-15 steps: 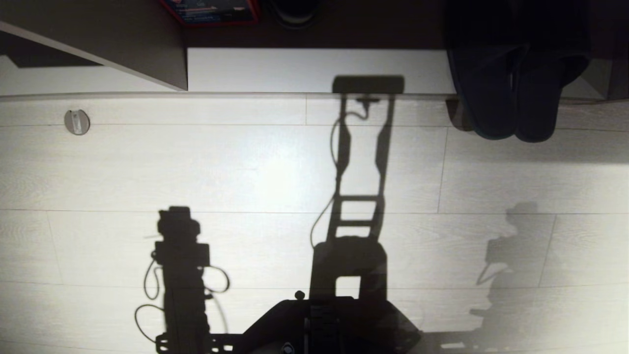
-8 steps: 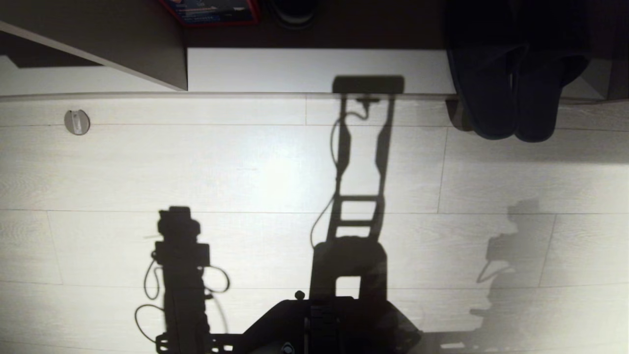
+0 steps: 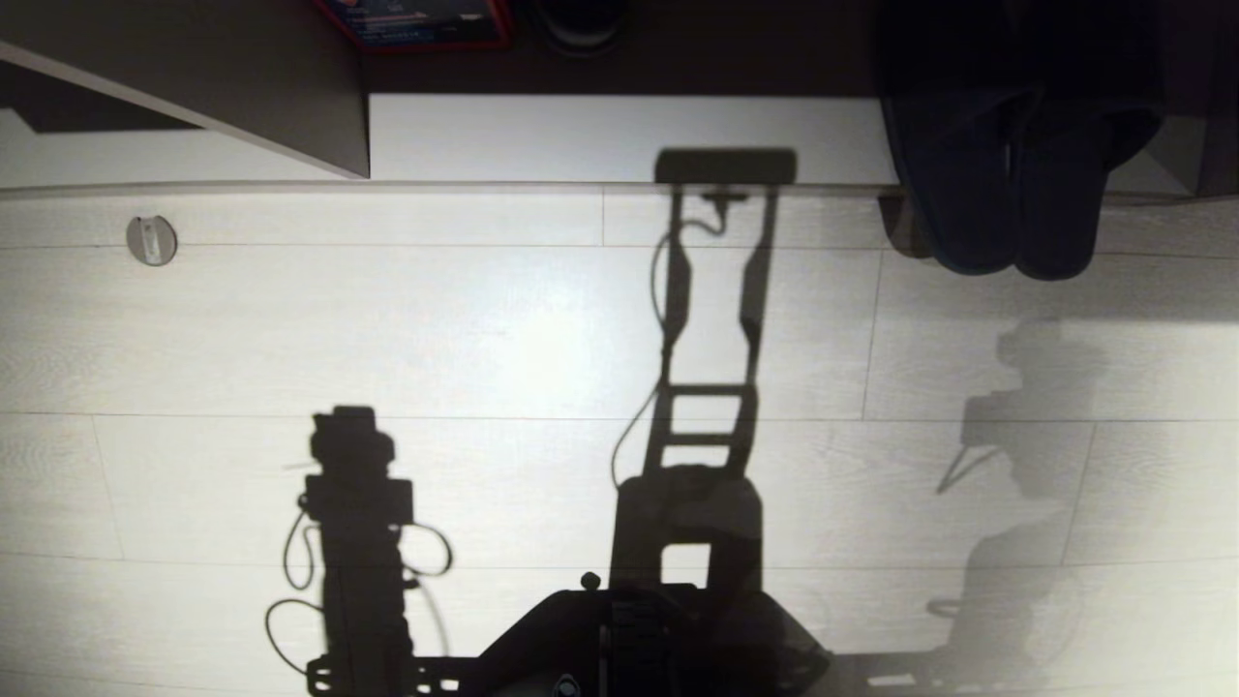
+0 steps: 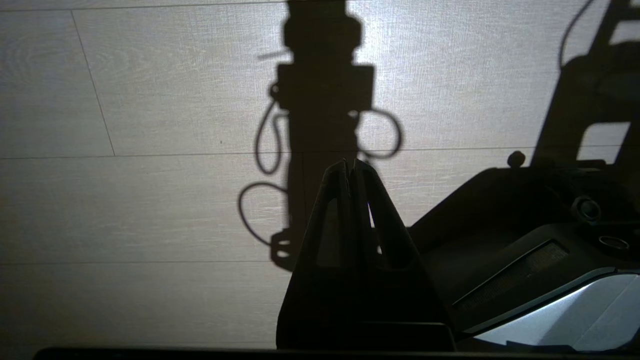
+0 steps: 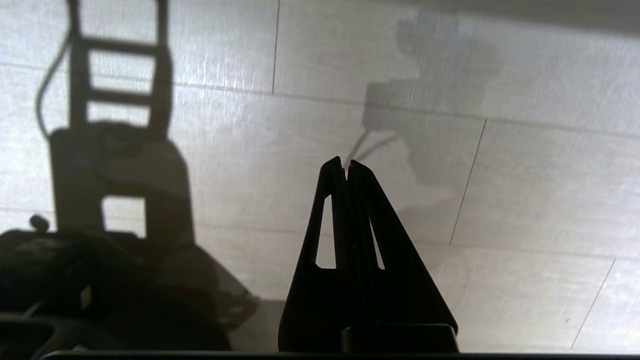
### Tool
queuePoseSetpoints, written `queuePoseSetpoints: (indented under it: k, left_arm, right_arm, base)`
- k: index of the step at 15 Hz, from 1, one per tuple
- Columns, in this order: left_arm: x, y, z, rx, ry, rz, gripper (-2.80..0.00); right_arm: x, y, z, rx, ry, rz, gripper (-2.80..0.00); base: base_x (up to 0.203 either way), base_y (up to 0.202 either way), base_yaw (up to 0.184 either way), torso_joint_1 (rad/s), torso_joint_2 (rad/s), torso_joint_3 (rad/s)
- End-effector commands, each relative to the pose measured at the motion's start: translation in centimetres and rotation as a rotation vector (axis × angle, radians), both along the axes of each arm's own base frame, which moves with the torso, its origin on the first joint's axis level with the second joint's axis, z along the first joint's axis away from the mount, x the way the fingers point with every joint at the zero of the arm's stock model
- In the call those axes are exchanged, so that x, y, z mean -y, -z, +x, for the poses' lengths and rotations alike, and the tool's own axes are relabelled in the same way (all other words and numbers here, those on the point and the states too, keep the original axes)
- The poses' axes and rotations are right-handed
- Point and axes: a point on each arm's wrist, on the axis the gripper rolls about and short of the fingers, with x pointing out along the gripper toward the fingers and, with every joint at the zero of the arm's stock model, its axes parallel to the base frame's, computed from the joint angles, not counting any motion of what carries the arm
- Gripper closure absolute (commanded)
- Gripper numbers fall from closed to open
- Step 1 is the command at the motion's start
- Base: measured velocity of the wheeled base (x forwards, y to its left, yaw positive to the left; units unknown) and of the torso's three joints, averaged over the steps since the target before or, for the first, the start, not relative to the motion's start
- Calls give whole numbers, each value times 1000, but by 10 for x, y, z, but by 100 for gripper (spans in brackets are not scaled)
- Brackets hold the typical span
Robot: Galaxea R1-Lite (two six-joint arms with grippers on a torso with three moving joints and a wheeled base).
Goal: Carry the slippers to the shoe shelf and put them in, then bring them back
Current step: Pick up the slippers in the shoe cabinet
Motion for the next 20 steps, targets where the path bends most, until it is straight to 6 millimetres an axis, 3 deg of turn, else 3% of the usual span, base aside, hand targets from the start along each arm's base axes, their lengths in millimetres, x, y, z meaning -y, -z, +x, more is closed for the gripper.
queuePoseSetpoints:
  k: [1, 8, 12, 13, 20]
  left_arm:
    - [0, 0, 0, 0, 0, 0, 0]
    - [0, 0, 0, 0, 0, 0, 0]
    - [0, 0, 0, 0, 0, 0, 0]
    - [0, 0, 0, 0, 0, 0, 0]
    - [0, 0, 0, 0, 0, 0, 0]
  right_arm:
    - [1, -7, 23, -78, 4, 0, 0]
    - [7, -23, 74, -35, 24, 0, 0]
    - [11, -24, 87, -23, 52, -7, 0]
    - [13, -23, 92, -21, 62, -9, -280]
    - [20, -29, 118, 13, 92, -4, -280]
  base:
    - [0, 0, 0, 0, 0, 0]
    - [0, 0, 0, 0, 0, 0]
    - [0, 0, 0, 0, 0, 0]
    - [0, 0, 0, 0, 0, 0]
    - [0, 0, 0, 0, 0, 0]
